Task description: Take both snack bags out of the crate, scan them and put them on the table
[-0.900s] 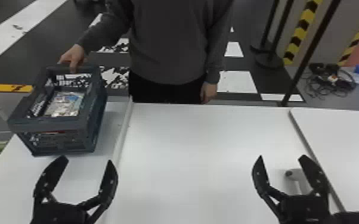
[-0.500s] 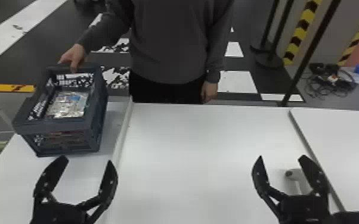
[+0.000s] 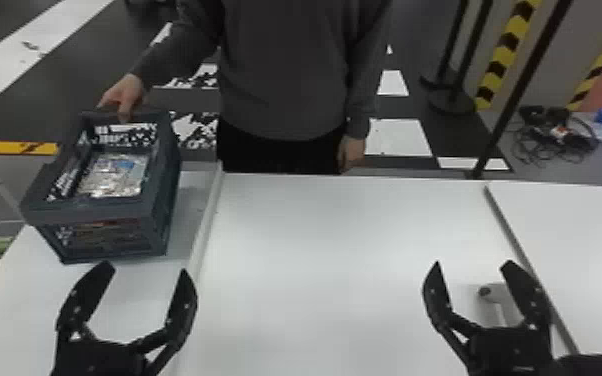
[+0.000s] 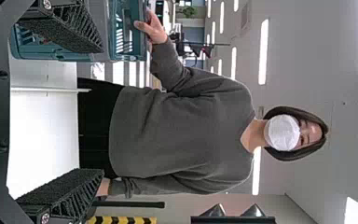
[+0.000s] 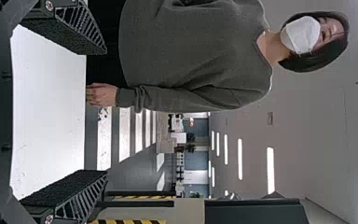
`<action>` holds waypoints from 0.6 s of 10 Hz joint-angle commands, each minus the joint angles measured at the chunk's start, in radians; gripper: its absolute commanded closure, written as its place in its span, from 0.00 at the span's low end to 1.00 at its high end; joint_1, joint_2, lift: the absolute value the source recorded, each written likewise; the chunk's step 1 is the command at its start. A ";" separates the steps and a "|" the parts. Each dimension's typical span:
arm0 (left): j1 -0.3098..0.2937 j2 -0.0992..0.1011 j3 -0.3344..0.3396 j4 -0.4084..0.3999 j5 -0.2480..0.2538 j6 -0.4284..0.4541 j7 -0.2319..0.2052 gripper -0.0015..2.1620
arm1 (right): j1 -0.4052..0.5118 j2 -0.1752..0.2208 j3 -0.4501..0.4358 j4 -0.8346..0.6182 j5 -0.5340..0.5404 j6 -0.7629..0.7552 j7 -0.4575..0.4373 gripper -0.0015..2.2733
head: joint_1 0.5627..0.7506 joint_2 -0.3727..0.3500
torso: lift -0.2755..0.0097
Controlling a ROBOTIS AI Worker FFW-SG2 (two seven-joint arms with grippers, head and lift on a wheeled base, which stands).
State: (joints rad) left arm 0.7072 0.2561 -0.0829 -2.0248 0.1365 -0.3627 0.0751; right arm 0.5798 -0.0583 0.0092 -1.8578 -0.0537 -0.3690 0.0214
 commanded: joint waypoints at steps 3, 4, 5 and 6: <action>0.000 0.000 0.000 -0.003 0.000 0.000 0.000 0.04 | 0.000 0.000 0.002 0.000 0.000 0.000 0.000 0.03 | 0.70 0.50 | 0.64; 0.000 0.000 0.000 -0.003 0.000 0.000 0.000 0.04 | 0.000 0.000 0.002 0.000 0.000 0.003 0.000 0.03 | 0.70 0.50 | 0.64; 0.000 0.000 0.002 -0.005 0.000 0.000 0.000 0.04 | 0.000 0.000 0.000 0.000 0.000 0.003 0.000 0.03 | 0.70 0.50 | 0.64; 0.003 0.000 0.006 -0.012 0.000 0.000 -0.005 0.04 | 0.000 0.000 0.002 0.000 0.000 0.006 0.000 0.03 | 0.70 0.50 | 0.64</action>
State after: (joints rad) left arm 0.7087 0.2562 -0.0796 -2.0330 0.1365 -0.3627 0.0711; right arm 0.5798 -0.0583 0.0106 -1.8576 -0.0537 -0.3656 0.0214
